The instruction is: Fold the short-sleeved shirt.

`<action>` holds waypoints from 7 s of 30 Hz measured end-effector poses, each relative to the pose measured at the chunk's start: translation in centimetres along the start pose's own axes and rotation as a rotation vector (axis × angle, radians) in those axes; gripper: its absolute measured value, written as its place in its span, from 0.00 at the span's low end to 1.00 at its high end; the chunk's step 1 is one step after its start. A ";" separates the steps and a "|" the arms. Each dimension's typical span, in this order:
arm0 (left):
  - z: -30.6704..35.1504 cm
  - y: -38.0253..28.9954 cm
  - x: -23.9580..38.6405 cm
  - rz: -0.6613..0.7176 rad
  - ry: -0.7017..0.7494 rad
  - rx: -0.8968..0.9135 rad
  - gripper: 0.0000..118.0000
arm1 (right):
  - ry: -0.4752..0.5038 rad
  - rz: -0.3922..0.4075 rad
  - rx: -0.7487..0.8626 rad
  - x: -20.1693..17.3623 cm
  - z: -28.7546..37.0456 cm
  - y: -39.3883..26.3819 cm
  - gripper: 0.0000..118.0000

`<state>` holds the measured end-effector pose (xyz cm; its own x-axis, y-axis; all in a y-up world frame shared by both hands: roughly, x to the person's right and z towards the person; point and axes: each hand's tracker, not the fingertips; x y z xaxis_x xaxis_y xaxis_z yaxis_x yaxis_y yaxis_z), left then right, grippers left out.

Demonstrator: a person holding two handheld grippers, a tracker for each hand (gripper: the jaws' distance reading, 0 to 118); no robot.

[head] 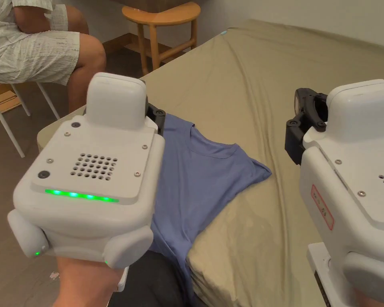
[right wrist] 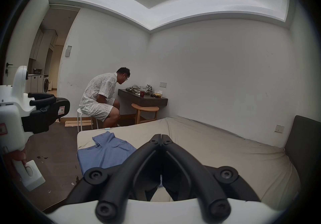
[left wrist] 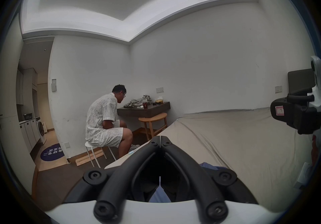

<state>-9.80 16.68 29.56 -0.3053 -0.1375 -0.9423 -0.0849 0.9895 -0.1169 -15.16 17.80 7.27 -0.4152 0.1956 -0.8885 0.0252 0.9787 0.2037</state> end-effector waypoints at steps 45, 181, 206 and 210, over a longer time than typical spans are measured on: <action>-29.1 -24.9 4.1 0.021 -0.137 -0.779 0.00 | -0.127 0.030 -0.307 4.1 -6.1 -8.8 0.00; -14.0 -23.2 22.8 -0.171 -0.602 -0.812 0.59 | -0.593 -0.047 -0.461 19.9 10.8 -13.6 0.00; -10.7 -16.5 20.9 -0.121 -0.657 -0.639 0.03 | -0.359 -0.339 -1.000 30.2 -0.4 -32.9 0.63; -11.6 -17.8 20.6 -0.104 -0.641 -0.654 0.03 | -0.249 -0.349 -0.949 30.2 0.2 -33.2 0.10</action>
<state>-25.60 -4.24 15.91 0.3013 0.0199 -0.9533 -0.6614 0.7245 -0.1939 -28.37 -8.76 -26.40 -0.0593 0.0239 -0.9980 -0.8305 0.5535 0.0626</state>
